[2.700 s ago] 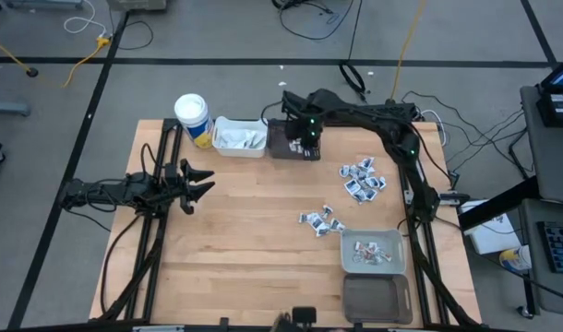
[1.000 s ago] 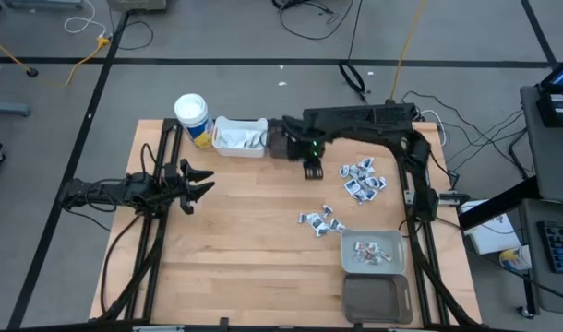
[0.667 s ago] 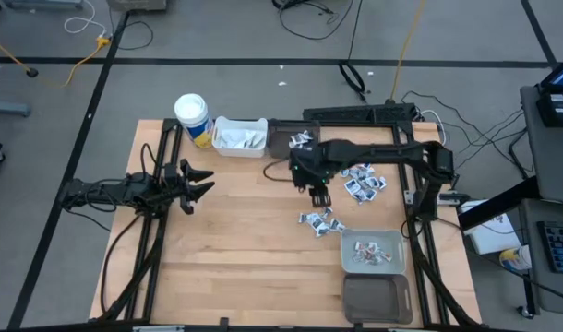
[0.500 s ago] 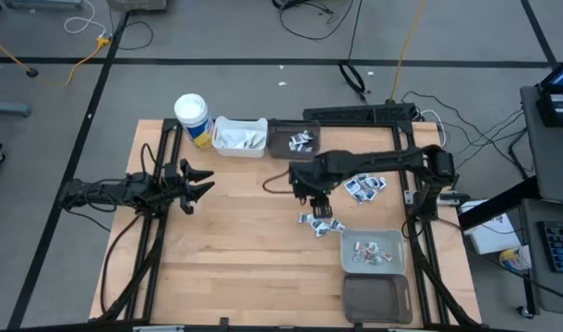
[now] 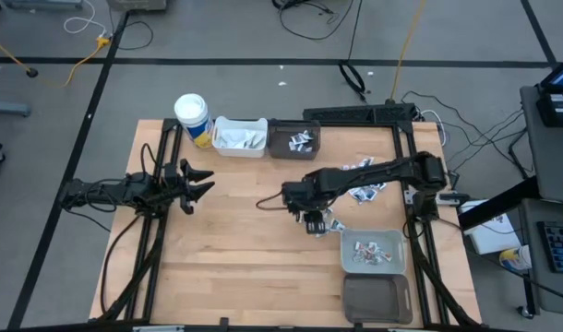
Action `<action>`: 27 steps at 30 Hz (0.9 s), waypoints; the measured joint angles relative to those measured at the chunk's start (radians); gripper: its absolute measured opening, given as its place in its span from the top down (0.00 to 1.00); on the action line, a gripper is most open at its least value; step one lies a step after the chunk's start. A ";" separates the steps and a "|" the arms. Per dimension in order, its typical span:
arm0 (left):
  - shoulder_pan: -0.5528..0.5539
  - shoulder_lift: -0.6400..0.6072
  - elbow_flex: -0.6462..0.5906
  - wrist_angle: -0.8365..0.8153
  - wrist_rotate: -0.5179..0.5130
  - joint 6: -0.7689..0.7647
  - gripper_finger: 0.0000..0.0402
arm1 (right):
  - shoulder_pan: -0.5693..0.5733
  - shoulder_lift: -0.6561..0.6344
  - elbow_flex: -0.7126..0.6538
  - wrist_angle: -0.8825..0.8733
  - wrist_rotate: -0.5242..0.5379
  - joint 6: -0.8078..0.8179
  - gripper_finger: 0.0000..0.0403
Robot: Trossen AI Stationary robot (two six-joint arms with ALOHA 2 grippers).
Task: Pick & Place First Aid Supplies
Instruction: Put the gray towelette pack into the top black bin
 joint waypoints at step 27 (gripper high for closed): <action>0.000 0.000 0.000 0.000 0.000 0.000 0.51 | 0.019 0.171 -0.002 0.130 0.001 -0.048 0.93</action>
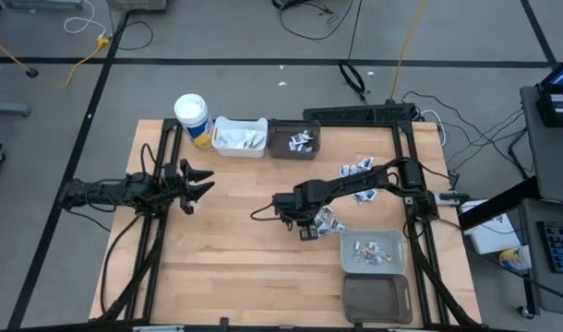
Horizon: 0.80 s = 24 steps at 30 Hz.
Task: Pick & Place First Aid Supplies
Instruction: Put the gray towelette pack into the top black bin
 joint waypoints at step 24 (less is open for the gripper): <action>0.000 0.000 0.000 0.000 0.000 0.000 0.51 | -0.095 -0.169 0.056 -0.283 -0.081 -0.099 1.00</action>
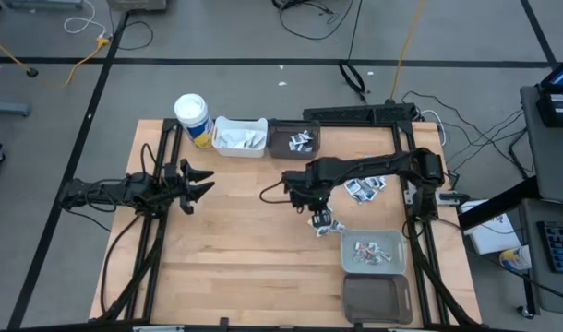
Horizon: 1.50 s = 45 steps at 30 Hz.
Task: Pick & Place First Aid Supplies
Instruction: Put the gray towelette pack into the top black bin
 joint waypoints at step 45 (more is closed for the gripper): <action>0.000 0.000 0.000 0.000 0.000 0.000 0.51 | -0.478 0.137 0.285 0.076 0.213 -0.393 1.00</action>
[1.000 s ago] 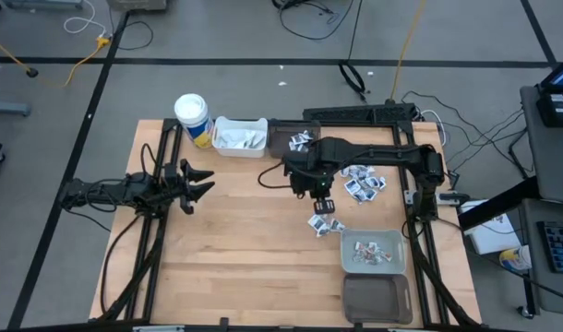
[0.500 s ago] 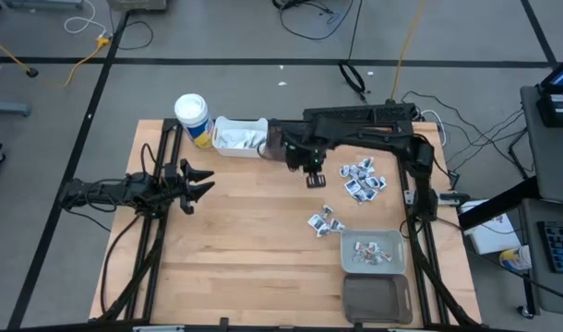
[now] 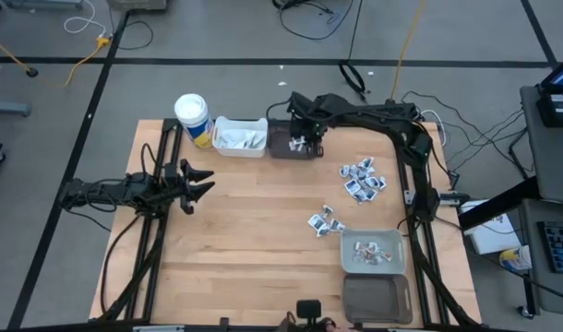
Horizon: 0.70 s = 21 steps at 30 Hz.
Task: Pick & Place First Aid Supplies
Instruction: Put the gray towelette pack into the top black bin
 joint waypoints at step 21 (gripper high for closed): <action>0.000 0.000 0.000 0.000 0.000 0.000 0.51 | 0.011 0.066 0.002 0.100 -0.048 -0.085 0.75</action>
